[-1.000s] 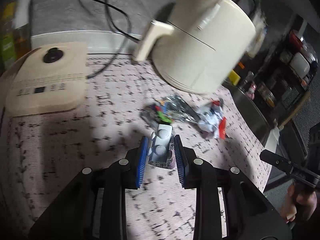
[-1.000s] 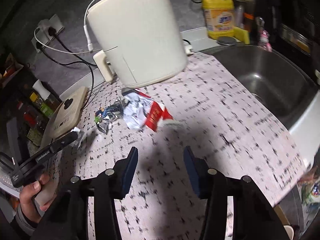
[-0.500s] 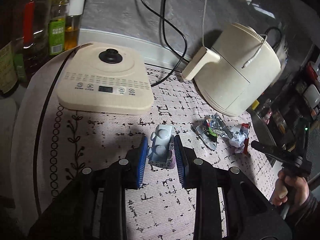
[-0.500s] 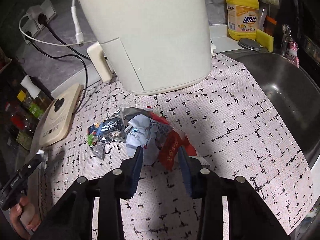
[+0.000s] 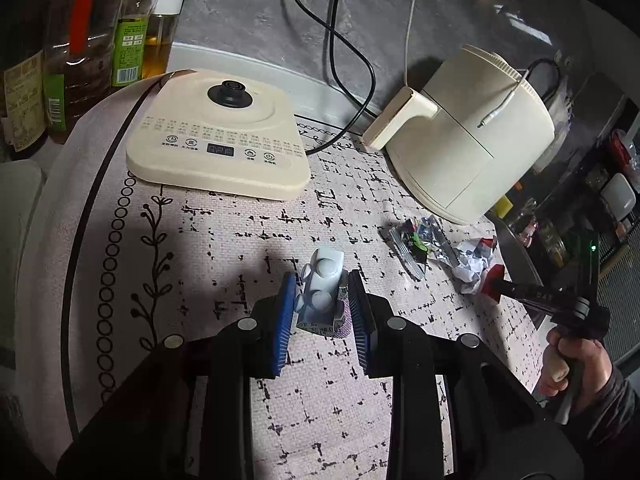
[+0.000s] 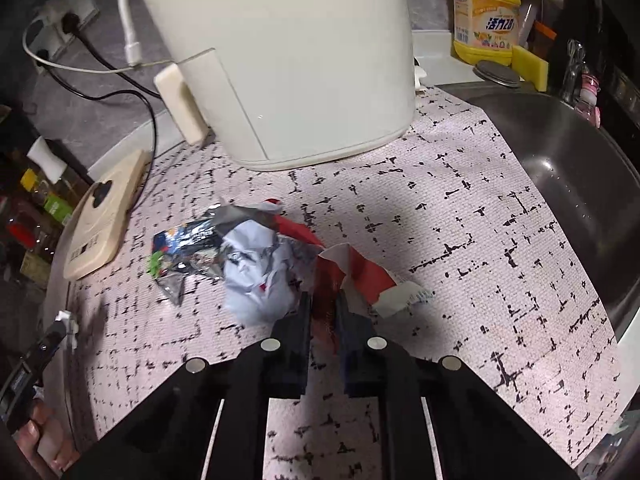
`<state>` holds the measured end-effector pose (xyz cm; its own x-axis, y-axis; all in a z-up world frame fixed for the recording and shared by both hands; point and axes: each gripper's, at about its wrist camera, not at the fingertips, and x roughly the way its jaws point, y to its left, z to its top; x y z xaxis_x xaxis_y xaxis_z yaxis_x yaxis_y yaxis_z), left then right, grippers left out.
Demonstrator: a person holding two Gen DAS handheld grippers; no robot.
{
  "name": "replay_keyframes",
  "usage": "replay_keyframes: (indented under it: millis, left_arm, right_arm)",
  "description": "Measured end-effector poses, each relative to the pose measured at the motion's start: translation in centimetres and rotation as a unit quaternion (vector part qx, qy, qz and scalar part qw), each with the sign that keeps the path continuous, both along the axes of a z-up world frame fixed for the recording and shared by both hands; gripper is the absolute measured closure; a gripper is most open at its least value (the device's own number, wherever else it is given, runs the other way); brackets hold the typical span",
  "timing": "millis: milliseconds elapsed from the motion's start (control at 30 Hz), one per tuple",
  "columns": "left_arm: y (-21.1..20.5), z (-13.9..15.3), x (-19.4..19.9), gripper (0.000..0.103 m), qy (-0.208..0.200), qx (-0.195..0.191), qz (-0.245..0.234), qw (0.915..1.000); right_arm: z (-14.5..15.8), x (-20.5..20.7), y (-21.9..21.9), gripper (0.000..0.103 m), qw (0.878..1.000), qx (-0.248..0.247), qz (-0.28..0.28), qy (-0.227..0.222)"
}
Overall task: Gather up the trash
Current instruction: 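Grasp the red-white wrapper with the right tool while the left tool holds the white piece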
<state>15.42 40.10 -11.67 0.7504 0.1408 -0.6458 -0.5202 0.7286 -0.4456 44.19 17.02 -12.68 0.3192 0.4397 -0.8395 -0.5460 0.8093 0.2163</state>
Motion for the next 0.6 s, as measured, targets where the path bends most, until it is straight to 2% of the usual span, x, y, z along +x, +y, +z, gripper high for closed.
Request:
replay_keyframes:
  millis: [200, 367, 500, 600]
  left_arm:
    - [-1.7, 0.9, -0.4, 0.076, -0.002, 0.011, -0.009, 0.9999]
    - [-3.8, 1.1, -0.7, 0.076, 0.008, 0.017, -0.017, 0.9997]
    - [-6.2, 2.6, -2.0, 0.076, 0.002, 0.038, -0.017, 0.9991]
    - [-8.0, 3.3, -3.3, 0.076, 0.003, 0.040, -0.008, 0.9992]
  right_arm:
    - [1.6, -2.1, -2.3, 0.093, 0.999, 0.033, -0.003, -0.003]
    - [2.5, -5.0, -4.0, 0.093, 0.998, 0.053, 0.020, -0.016]
    - [3.2, -7.3, -5.9, 0.093, 0.996, 0.075, 0.032, -0.019]
    - [3.9, -8.8, -7.4, 0.093, 0.995, 0.089, 0.039, -0.025]
